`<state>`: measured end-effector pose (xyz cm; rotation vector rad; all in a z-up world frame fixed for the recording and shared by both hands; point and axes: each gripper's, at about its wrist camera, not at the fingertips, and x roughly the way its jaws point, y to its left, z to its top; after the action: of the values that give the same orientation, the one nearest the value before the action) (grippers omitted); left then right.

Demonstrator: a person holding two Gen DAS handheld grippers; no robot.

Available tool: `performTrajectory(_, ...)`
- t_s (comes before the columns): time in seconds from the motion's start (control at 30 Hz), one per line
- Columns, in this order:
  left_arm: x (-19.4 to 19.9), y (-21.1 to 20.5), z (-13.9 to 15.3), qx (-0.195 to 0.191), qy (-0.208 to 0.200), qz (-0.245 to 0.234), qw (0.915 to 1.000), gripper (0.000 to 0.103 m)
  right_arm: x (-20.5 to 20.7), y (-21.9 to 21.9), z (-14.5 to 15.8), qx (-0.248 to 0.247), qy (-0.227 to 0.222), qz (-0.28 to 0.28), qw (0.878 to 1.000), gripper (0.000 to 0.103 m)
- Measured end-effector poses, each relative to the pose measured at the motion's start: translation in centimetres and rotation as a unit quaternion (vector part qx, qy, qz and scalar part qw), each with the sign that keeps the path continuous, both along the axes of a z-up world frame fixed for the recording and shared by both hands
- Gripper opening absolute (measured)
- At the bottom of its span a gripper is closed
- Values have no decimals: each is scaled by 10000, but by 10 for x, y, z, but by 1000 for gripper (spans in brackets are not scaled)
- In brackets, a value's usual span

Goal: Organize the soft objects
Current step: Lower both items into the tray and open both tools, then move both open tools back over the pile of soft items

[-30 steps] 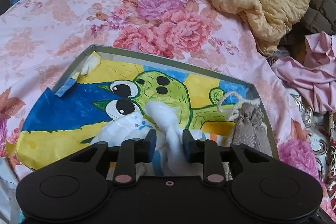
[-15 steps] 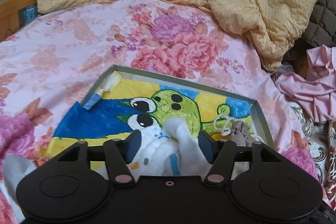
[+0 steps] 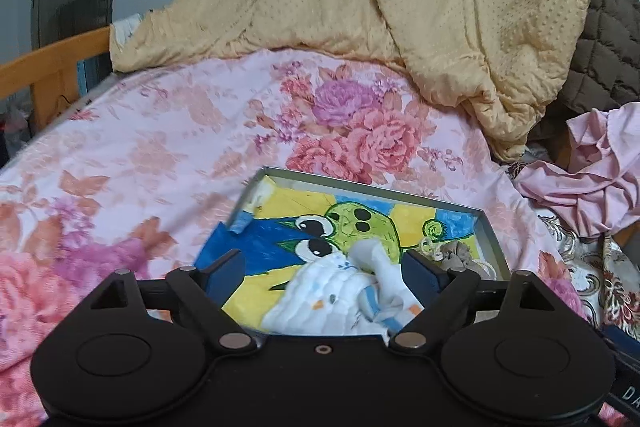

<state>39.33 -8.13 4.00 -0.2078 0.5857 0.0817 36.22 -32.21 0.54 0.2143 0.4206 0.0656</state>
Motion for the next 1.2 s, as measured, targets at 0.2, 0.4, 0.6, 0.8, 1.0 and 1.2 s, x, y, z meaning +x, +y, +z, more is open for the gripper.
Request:
performTrajectory(0.2, -47, 18, 5, -140, -191, -14, 9997, 98, -45, 3, 4, -86, -168, -130, 9997, 103)
performTrajectory(0.4, -92, 29, -5, -18, -274, -337, 9991, 101, -90, 15, -6, -183, -262, -36, 9995, 103)
performTrajectory(0.6, -139, 38, -10, 195, -526, -351, 9978, 102, -131, 31, -19, -369, -411, -41, 9985, 103)
performTrajectory(0.8, -183, 53, -16, 319, -690, -459, 9961, 102, -169, 43, -20, -396, -670, 33, 9970, 103)
performTrajectory(1.0, -215, 79, -27, 254, -658, -352, 9969, 102, -204, 57, -22, -403, -787, 54, 9961, 103)
performTrajectory(1.2, -240, 98, -36, 218, -690, -216, 9971, 102, -232, 77, -30, -449, -784, 180, 9957, 103)
